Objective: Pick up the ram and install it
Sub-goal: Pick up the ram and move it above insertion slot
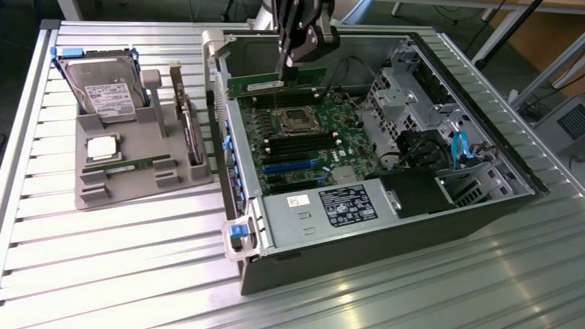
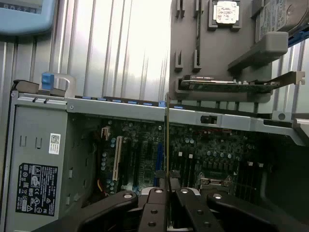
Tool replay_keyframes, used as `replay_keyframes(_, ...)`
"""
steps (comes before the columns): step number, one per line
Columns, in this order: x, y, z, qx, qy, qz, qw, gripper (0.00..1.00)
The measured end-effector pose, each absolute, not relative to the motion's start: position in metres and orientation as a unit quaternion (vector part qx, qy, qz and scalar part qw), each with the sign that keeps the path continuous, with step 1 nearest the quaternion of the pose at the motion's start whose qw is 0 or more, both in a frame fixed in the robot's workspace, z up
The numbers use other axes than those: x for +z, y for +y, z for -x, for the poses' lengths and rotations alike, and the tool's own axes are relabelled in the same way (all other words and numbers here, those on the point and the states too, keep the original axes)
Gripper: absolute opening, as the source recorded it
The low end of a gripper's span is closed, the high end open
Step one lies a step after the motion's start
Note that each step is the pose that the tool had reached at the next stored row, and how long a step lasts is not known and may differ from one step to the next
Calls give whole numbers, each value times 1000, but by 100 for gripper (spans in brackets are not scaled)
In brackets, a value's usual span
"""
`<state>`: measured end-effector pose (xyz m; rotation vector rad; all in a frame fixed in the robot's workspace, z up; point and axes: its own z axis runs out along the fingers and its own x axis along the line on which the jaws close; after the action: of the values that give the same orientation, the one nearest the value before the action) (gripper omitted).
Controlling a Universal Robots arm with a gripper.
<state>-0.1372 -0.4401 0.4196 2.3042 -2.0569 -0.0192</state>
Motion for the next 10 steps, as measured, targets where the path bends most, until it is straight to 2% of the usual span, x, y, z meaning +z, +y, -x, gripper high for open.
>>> replay_keyframes(10, 420, -440, 121, -6, -666, -746, 27, 12)
